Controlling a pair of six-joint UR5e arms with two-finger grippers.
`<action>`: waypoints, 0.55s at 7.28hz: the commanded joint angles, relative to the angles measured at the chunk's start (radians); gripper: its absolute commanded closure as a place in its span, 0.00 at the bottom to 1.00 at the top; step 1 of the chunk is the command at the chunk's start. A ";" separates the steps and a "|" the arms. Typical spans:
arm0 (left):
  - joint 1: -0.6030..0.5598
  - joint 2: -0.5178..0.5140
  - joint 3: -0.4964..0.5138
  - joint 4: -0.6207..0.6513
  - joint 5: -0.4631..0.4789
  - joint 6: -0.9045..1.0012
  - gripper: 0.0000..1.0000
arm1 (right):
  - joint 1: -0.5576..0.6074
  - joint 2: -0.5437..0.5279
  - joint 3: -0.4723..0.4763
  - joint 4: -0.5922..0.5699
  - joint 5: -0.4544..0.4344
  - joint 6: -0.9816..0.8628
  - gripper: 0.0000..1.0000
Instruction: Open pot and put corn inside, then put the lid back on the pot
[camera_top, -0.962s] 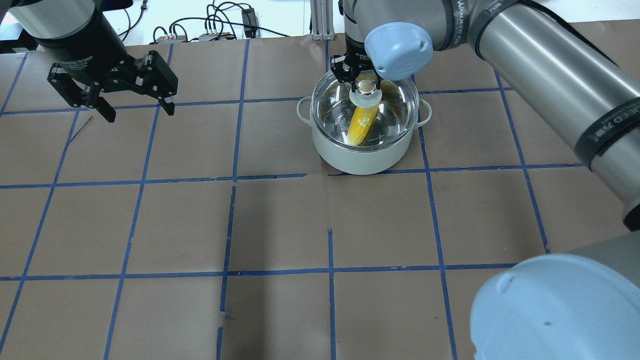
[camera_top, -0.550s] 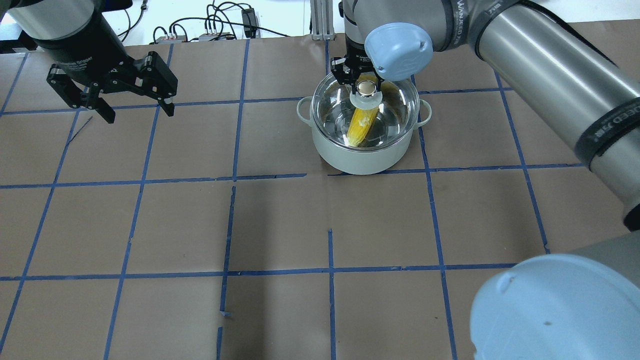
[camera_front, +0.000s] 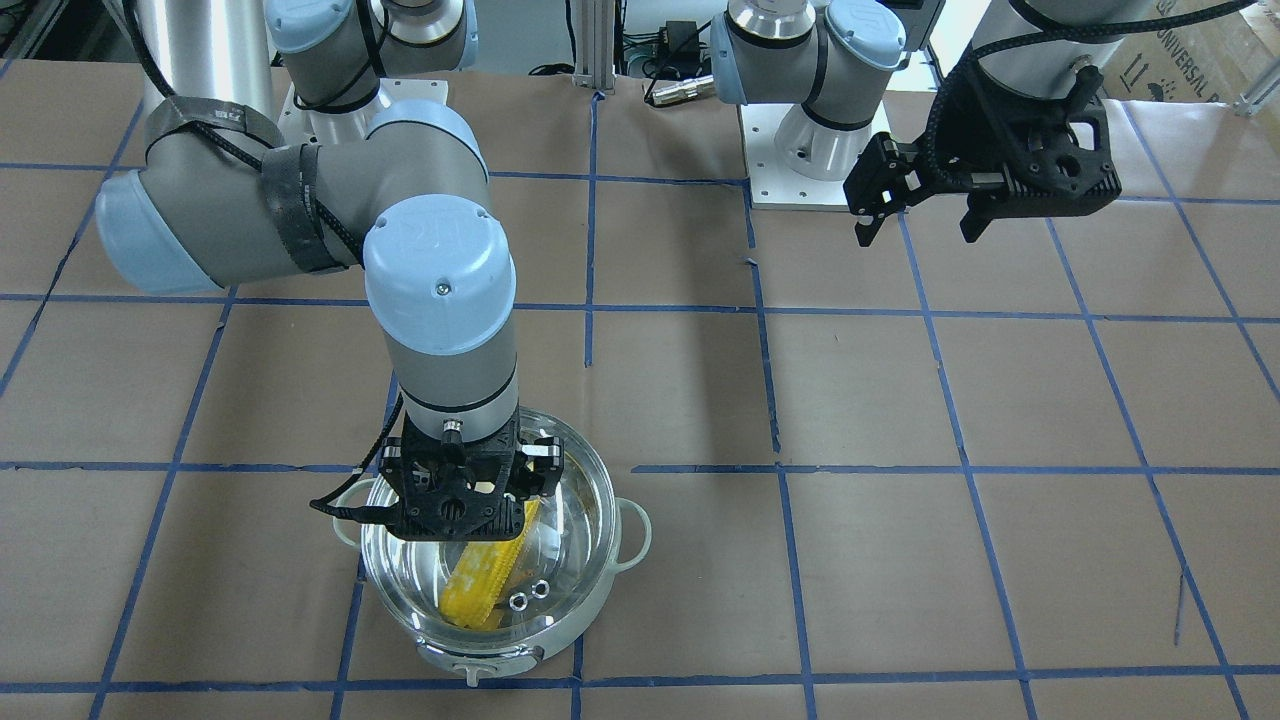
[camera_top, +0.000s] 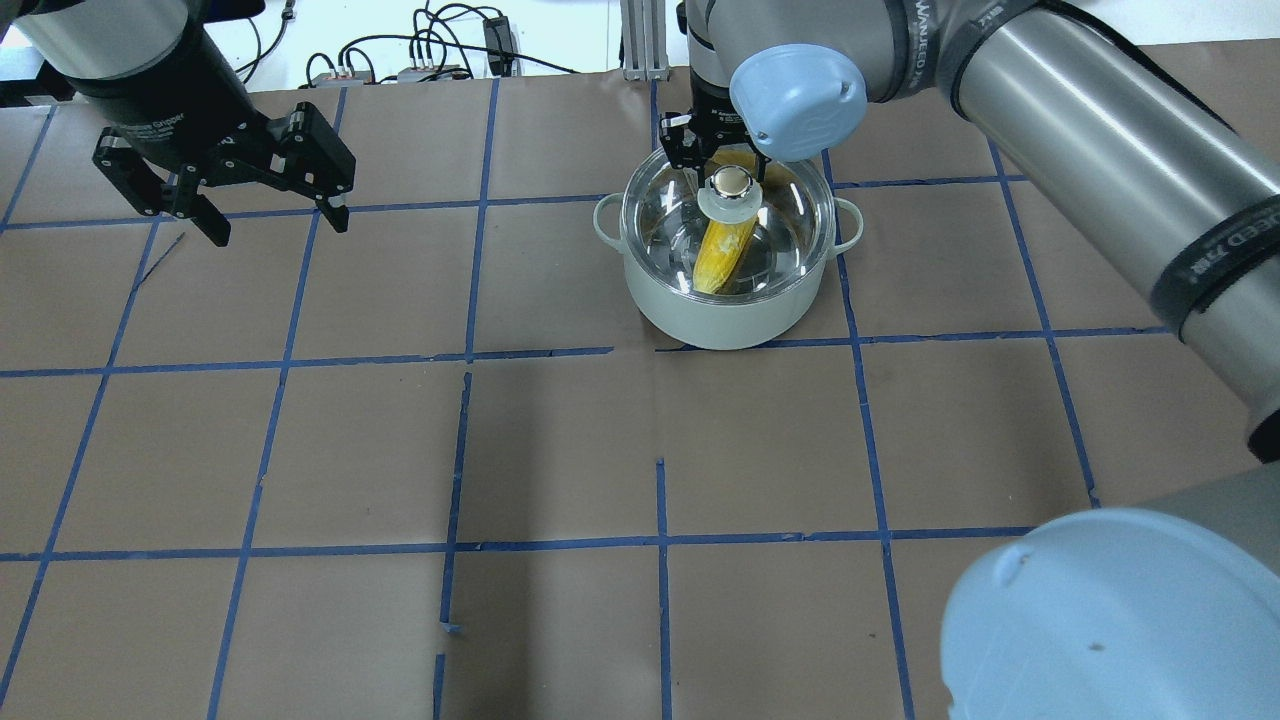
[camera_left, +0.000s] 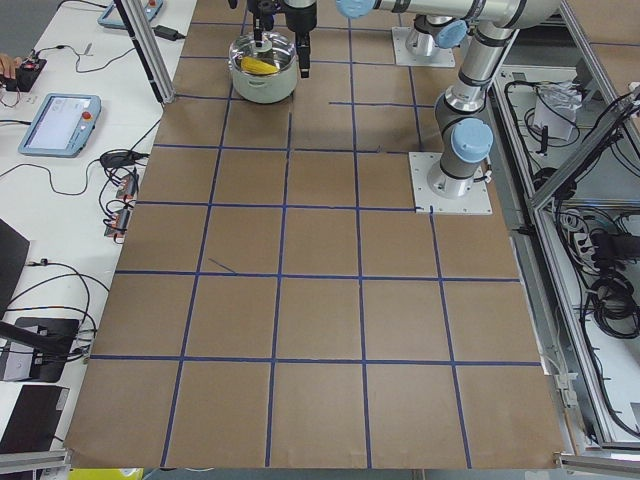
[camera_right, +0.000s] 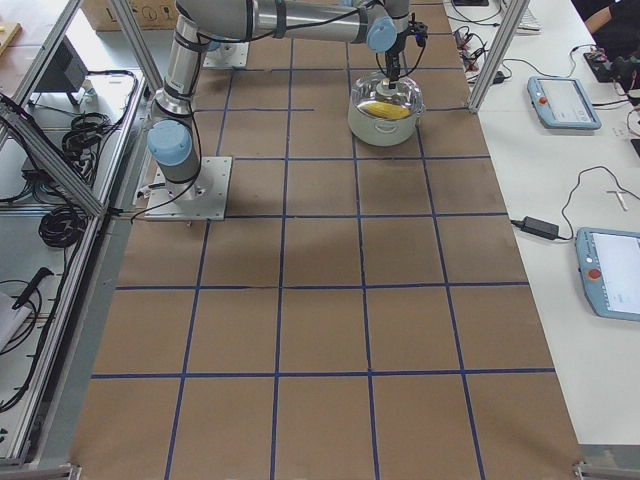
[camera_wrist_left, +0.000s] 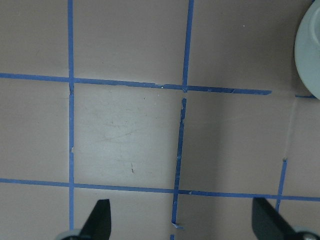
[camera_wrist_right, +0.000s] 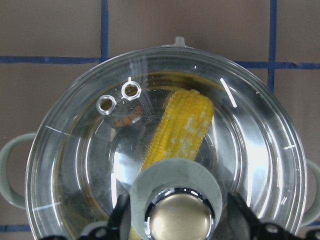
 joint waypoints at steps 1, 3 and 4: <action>0.000 0.002 0.000 0.000 0.000 0.000 0.00 | -0.002 0.000 -0.001 0.002 0.004 -0.001 0.00; 0.000 0.003 -0.001 0.000 0.000 0.000 0.00 | -0.035 -0.030 0.011 0.002 0.005 -0.007 0.00; 0.000 0.002 0.000 0.000 0.000 0.000 0.00 | -0.098 -0.073 0.016 0.006 0.001 -0.016 0.00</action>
